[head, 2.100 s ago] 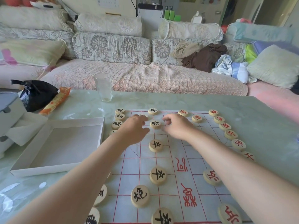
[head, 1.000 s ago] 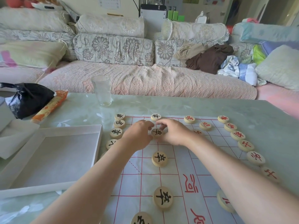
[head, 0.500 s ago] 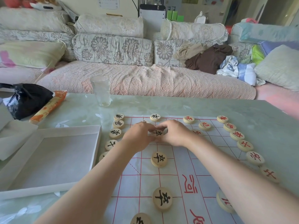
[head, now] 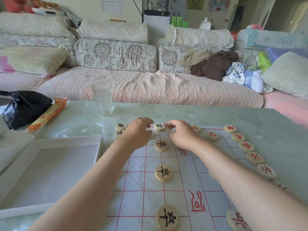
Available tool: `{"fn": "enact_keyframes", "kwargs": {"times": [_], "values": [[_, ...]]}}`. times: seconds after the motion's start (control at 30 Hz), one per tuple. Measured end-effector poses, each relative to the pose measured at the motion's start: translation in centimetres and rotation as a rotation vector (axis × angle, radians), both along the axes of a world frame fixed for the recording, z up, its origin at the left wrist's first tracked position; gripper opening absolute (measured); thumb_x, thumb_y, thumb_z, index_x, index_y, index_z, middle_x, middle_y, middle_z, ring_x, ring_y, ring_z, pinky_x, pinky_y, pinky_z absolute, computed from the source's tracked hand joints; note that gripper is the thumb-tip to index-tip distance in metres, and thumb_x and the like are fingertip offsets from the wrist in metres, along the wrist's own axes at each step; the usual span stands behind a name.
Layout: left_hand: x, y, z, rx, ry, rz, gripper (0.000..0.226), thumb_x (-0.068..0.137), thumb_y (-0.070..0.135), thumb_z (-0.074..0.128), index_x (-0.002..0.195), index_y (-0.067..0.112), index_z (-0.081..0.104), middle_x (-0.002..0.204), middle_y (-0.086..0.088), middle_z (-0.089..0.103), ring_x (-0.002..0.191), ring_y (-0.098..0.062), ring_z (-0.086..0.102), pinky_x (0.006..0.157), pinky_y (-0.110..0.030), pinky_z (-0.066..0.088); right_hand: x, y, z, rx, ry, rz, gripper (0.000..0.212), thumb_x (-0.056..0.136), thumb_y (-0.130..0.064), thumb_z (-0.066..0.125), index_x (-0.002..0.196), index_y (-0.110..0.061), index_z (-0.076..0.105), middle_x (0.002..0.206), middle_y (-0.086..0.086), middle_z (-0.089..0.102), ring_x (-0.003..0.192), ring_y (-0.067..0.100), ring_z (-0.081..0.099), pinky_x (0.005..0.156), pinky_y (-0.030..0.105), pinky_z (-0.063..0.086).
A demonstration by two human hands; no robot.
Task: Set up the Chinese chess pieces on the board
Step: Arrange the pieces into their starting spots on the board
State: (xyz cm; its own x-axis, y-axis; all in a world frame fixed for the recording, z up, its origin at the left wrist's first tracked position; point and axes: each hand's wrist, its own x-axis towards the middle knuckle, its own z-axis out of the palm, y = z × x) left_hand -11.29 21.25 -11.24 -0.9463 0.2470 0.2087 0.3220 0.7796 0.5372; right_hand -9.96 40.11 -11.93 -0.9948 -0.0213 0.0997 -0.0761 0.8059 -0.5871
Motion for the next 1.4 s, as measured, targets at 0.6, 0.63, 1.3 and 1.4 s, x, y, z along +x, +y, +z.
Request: {"fn": "enact_keyframes", "kwargs": {"times": [0.6, 0.63, 1.3, 1.4], "values": [[-5.2, 1.5, -2.0, -0.066, -0.044, -0.018, 0.033, 0.087, 0.018, 0.054, 0.118, 0.025, 0.064, 0.114, 0.002, 0.061, 0.112, -0.019, 0.053, 0.098, -0.038, 0.044, -6.9, 0.1, 0.9, 0.479, -0.025, 0.183, 0.068, 0.086, -0.065, 0.058, 0.143, -0.029, 0.049, 0.131, 0.001, 0.055, 0.122, 0.023, 0.049, 0.104, 0.040, 0.040], [-5.1, 1.5, -2.0, -0.060, -0.039, -0.022, 0.033, 0.087, 0.019, 0.054, 0.118, 0.026, 0.063, 0.114, 0.003, 0.062, 0.111, -0.019, 0.053, 0.098, -0.038, 0.044, -6.9, 0.3, 0.8, 0.411, -0.030, 0.181, 0.068, 0.085, -0.065, 0.060, 0.142, -0.030, 0.049, 0.130, -0.002, 0.054, 0.119, 0.020, 0.049, 0.102, 0.038, 0.040], [-5.9, 1.9, -2.9, -0.096, -0.048, -0.008, 0.032, 0.093, 0.023, 0.051, 0.122, 0.032, 0.063, 0.122, 0.002, 0.061, 0.118, -0.021, 0.045, 0.098, -0.036, 0.043, -7.0, 0.2, -0.8, 0.260, 0.030, 0.124, 0.068, 0.080, -0.061, 0.068, 0.139, -0.032, 0.052, 0.119, -0.010, 0.058, 0.114, 0.014, 0.051, 0.101, 0.033, 0.042], [-6.1, 2.2, -3.0, -0.085, -0.042, 0.014, 0.027, 0.094, 0.027, 0.055, 0.118, 0.034, 0.065, 0.116, 0.003, 0.065, 0.117, -0.020, 0.048, 0.096, -0.037, 0.044, -7.1, 0.5, -1.1, 0.180, 0.043, 0.148, 0.063, 0.083, -0.051, 0.071, 0.140, -0.032, 0.052, 0.125, -0.014, 0.057, 0.107, 0.009, 0.050, 0.100, 0.030, 0.042]]}}
